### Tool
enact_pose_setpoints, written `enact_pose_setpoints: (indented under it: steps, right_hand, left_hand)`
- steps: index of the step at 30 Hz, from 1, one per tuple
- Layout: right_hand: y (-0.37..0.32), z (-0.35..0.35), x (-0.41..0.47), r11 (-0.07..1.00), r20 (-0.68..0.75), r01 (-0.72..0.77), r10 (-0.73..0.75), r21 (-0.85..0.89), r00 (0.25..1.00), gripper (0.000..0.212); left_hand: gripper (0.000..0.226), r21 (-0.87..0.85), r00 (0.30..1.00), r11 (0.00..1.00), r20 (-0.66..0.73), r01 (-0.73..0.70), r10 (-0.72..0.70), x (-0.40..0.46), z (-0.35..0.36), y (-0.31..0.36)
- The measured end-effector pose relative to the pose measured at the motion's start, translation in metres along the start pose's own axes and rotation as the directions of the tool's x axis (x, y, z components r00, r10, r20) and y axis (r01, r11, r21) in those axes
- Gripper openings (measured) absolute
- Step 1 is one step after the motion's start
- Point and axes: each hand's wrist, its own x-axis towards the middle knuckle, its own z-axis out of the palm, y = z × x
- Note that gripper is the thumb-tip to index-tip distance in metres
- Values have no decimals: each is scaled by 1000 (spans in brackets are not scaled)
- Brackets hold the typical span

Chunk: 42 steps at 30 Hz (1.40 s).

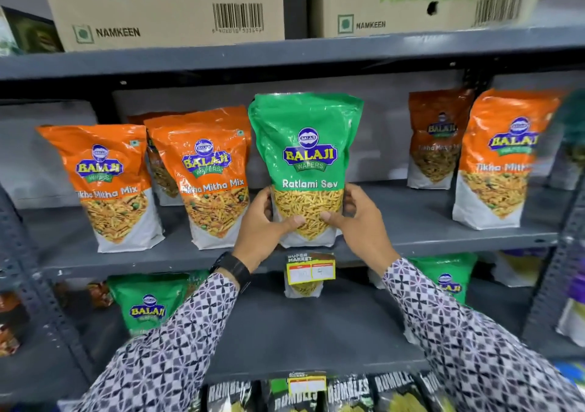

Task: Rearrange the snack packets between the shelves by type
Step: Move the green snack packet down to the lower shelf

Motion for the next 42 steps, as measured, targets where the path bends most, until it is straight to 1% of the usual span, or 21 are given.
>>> enact_pose_setpoints:
  steps: [2, 5, 9, 11, 14, 19, 23, 26, 28, 30, 33, 37, 42]
  right_hand:
    - [-5, -7, -17, 1000, -2, 7, -7, 10, 1000, 56]
    - [-9, -17, -46, 1000, 9, 12, -12, 21, 1000, 57]
    - [-1, -20, -89, 1000, 40, -27, 27, 8, 999, 56]
    - [13, -18, -108, 997, 72, -79, 79, 1, 994, 54]
    - [45, -12, -134, 984, 120, -161, 169, -79, 978, 58]
    - [117, 9, -166, 923, 170, -309, 351, -230, 921, 53]
    - [166, 35, -169, 862, 161, -394, 459, -318, 874, 53]
    - [195, 54, -155, 821, 140, -438, 514, -365, 846, 53]
    - [212, 65, -143, 806, 119, -460, 533, -371, 838, 55]
    - [228, 73, -129, 801, 107, -463, 536, -380, 838, 55]
    - [244, 81, -111, 796, 92, -461, 533, -392, 841, 51]
    - [257, 88, -99, 779, 100, -460, 546, -426, 832, 49]
    - [279, 90, -103, 780, 52, -458, 527, -427, 848, 60]
  left_hand:
    - [61, 1, 999, 999, -9, -32, 32, -18, 0, 8]
    - [64, -9, 999, 999, -15, -42, 41, -50, 0, 13]
    - [68, -38, 1000, 999, -12, 22, -22, -93, 2, -3]
    - [68, -16, 997, 997, 11, 72, -71, -111, 4, -21]
    - [69, 11, 983, 984, 59, 176, -176, -135, 7, -58]
    - [71, 73, 910, 916, 112, 394, -400, -162, 16, -141]
    - [68, 129, 856, 860, 104, 493, -506, -160, 25, -201]
    - [75, 171, 836, 834, 80, 524, -542, -144, 32, -232]
    - [73, 197, 827, 820, 67, 538, -559, -131, 37, -248]
    - [73, 202, 818, 810, 66, 550, -572, -116, 40, -262]
    - [78, 179, 805, 803, 82, 569, -588, -97, 44, -281]
    - [79, 160, 810, 810, 84, 564, -580, -81, 49, -296]
    - [75, 161, 820, 825, 115, 542, -561, -78, 50, -309]
